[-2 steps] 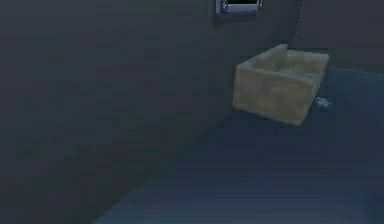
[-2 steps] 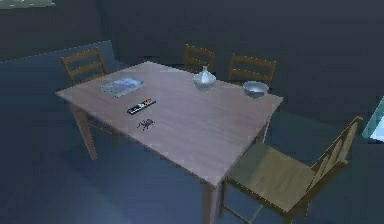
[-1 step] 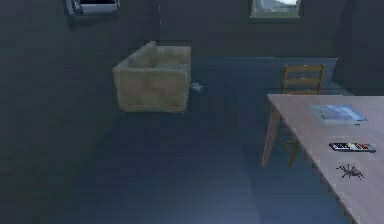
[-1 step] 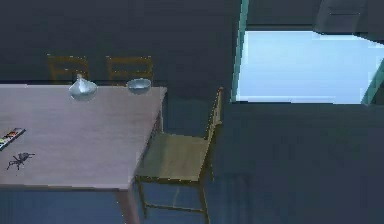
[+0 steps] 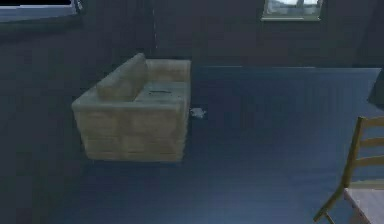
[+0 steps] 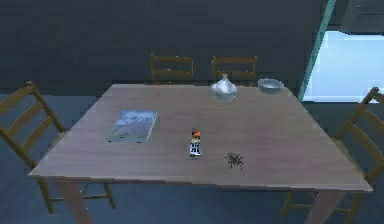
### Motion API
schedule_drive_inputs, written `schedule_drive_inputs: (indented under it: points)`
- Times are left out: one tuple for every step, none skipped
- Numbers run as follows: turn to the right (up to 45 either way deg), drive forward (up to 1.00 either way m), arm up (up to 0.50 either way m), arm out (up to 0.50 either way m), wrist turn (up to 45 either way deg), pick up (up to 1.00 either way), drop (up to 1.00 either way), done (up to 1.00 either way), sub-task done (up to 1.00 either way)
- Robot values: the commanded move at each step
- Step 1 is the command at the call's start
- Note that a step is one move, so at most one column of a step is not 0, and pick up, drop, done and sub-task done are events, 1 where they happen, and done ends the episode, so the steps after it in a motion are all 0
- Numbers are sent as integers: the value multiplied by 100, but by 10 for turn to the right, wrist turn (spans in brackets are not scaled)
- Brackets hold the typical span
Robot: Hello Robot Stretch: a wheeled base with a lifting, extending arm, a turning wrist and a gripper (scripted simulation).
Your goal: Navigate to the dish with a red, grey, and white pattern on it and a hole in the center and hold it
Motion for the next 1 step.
schedule_drive_inputs:
  points:
    - [0,95,0,0,0,0,0,0,0]
